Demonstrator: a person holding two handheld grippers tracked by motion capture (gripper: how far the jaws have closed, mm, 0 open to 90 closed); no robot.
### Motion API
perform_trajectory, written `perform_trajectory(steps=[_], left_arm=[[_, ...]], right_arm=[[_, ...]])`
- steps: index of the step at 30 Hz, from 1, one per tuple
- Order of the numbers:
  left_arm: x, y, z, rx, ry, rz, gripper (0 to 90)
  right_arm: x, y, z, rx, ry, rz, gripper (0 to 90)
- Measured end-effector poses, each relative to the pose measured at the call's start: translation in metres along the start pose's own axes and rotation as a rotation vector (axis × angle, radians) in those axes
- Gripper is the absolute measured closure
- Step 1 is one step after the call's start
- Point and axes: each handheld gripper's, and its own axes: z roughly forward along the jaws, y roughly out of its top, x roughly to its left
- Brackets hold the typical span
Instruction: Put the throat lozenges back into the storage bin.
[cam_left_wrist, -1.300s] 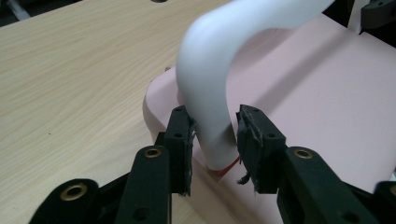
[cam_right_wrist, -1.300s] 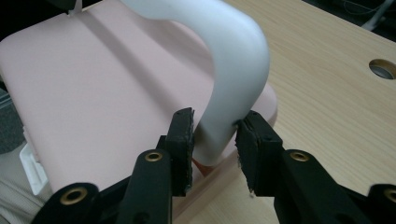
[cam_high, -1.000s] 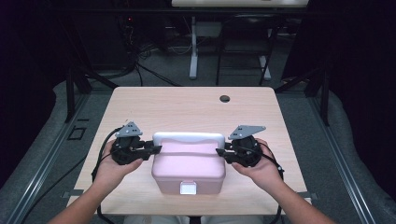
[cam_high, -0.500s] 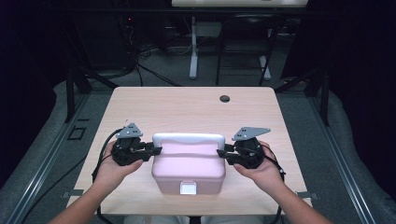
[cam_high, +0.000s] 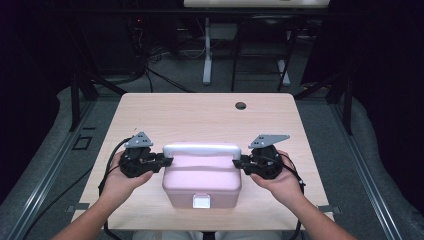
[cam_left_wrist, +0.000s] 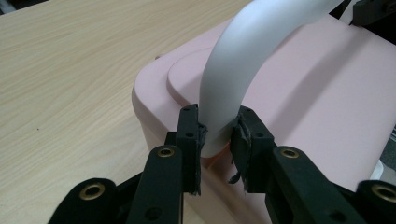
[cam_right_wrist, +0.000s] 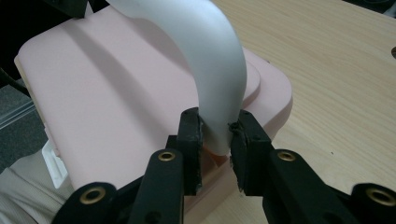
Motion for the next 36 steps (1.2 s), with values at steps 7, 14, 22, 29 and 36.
perform_trajectory(steps=[7,14,22,29,36], left_arm=[[0.001,0.003,-0.001,0.007,-0.005,-0.004,73.4],[0.001,0.009,-0.005,-0.001,-0.005,-0.012,73.5],[0.005,0.017,-0.008,0.002,-0.019,-0.036,73.5],[0.007,0.022,-0.01,-0.001,-0.023,-0.051,73.3],[0.007,0.022,-0.014,-0.027,-0.02,-0.041,65.4]], right_arm=[[-0.001,0.003,0.0,0.013,0.005,0.005,74.3],[-0.001,0.01,-0.004,0.013,0.005,0.005,74.3],[-0.004,0.019,-0.008,0.017,0.012,0.025,74.3],[-0.007,0.024,-0.009,0.014,0.02,0.049,74.4],[-0.007,0.025,-0.009,0.03,0.023,0.057,74.4]])
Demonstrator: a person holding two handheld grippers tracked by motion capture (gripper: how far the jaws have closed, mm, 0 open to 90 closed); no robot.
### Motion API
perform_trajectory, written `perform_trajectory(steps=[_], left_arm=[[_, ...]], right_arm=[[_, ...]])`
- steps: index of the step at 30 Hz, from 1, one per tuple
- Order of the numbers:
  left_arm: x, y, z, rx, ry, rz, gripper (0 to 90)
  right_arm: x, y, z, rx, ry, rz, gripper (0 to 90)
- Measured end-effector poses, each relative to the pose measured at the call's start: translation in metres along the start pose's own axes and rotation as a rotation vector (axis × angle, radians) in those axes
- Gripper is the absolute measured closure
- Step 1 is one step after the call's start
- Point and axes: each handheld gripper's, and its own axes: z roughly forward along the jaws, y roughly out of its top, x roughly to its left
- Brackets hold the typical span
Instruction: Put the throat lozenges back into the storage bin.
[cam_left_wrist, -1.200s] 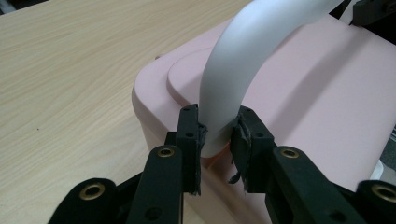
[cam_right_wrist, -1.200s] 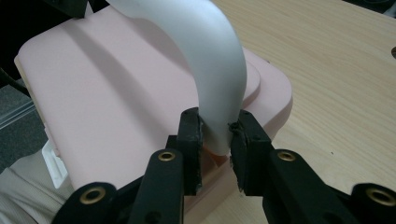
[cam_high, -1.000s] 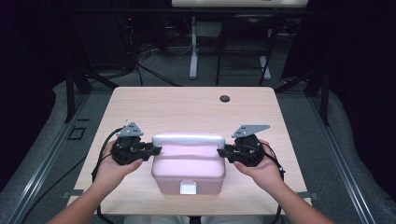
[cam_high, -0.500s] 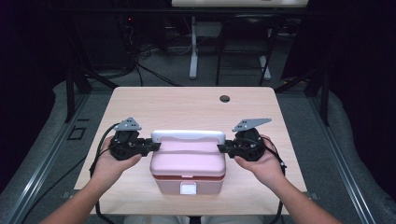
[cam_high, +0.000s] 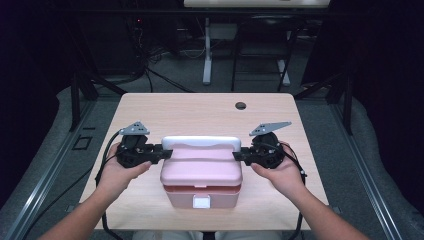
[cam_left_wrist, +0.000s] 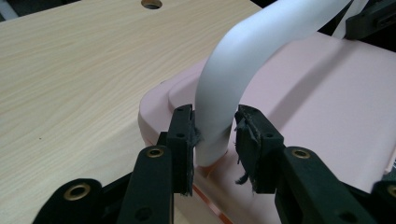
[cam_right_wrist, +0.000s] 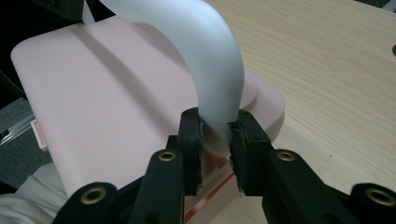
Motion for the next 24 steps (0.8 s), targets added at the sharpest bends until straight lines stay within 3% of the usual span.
perform_trajectory(steps=[9,20,24], left_arm=[[0.0,-0.014,-0.017,-0.024,0.026,0.003,64.5],[0.0,-0.036,-0.029,-0.008,0.02,0.02,79.8],[0.0,-0.044,-0.029,-0.002,0.008,0.003,84.8]], right_arm=[[0.0,0.001,-0.001,-0.003,0.0,0.006,74.4],[-0.004,0.006,-0.004,-0.006,0.017,0.04,74.4],[-0.005,0.007,-0.004,-0.008,0.021,0.048,74.4]])
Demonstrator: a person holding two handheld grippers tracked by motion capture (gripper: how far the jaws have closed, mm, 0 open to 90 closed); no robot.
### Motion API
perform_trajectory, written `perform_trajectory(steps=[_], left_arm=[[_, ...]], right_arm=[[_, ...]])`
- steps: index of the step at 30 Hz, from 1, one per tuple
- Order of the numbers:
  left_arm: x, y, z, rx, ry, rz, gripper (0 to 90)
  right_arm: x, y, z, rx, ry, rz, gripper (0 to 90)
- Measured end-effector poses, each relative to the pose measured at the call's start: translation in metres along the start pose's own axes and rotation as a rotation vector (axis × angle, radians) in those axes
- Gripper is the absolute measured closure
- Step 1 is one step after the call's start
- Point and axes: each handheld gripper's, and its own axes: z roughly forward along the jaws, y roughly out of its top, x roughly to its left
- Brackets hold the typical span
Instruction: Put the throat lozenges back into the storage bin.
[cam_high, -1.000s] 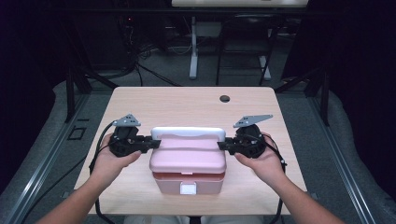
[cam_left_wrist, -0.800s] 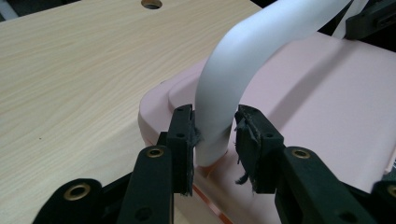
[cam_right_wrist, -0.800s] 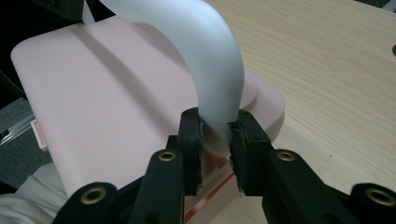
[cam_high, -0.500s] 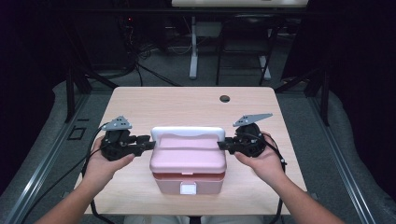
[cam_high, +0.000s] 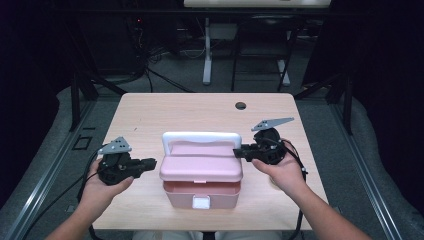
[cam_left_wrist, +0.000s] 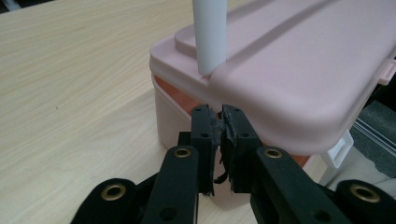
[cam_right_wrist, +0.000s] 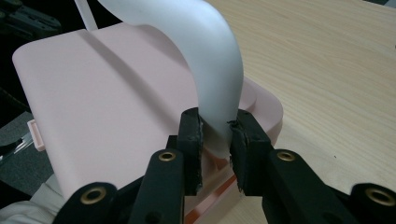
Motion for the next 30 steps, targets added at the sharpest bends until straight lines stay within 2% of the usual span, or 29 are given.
perform_trajectory(steps=[4,11,20,30], left_arm=[[-0.003,-0.006,0.002,0.013,-0.018,0.004,89.0],[-0.011,-0.012,0.007,0.032,-0.048,0.006,89.8],[-0.02,-0.01,0.021,0.055,-0.087,0.027,89.7],[-0.027,-0.007,0.03,0.071,-0.106,0.041,89.7]], right_arm=[[0.0,0.001,-0.001,0.0,0.002,0.003,74.4],[0.0,0.002,-0.001,-0.005,0.001,0.006,74.4],[-0.001,0.002,-0.001,-0.007,0.002,0.01,74.4],[-0.002,0.002,-0.001,-0.007,0.005,0.011,74.3]])
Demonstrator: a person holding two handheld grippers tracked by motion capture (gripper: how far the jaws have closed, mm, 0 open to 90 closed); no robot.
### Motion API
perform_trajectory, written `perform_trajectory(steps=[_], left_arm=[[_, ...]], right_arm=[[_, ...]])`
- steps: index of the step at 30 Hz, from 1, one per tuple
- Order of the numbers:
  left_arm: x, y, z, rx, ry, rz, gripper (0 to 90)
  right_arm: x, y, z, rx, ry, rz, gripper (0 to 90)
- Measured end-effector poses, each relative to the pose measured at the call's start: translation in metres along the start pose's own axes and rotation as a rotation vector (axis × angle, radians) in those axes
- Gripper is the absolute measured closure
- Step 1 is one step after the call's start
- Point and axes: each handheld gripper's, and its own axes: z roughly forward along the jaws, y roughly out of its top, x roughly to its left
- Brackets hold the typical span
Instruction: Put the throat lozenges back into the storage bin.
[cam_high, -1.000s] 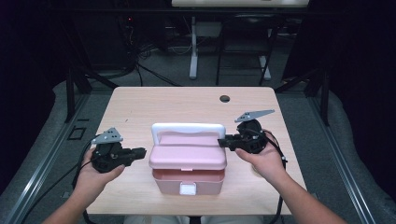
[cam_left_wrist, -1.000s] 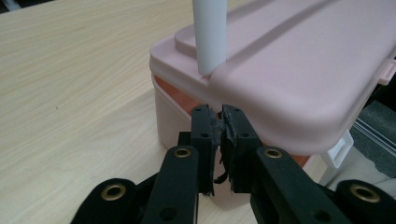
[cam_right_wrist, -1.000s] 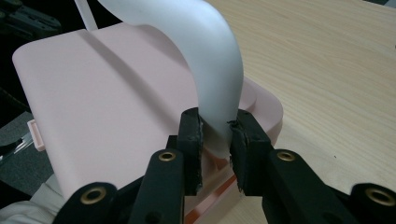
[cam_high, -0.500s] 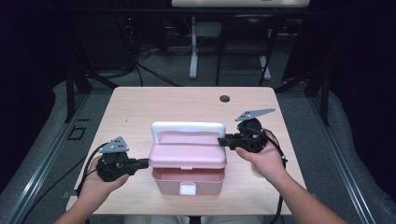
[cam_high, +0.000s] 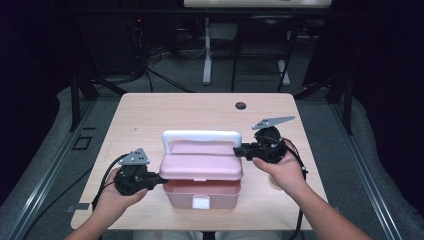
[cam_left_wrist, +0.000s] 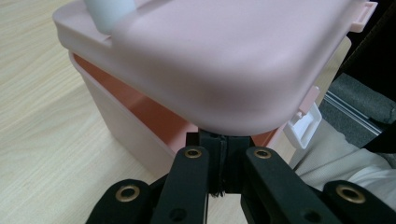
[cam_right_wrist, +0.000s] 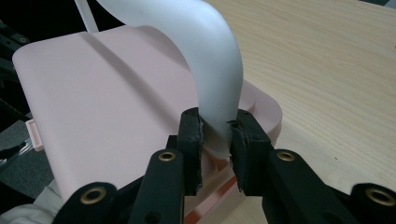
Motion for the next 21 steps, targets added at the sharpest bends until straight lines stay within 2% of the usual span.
perform_trajectory(steps=[21], left_arm=[[-0.0038,0.0034,0.0027,0.002,-0.005,0.012,89.7]], right_arm=[[-0.0012,-0.0014,0.0009,-0.004,0.006,0.003,74.1]])
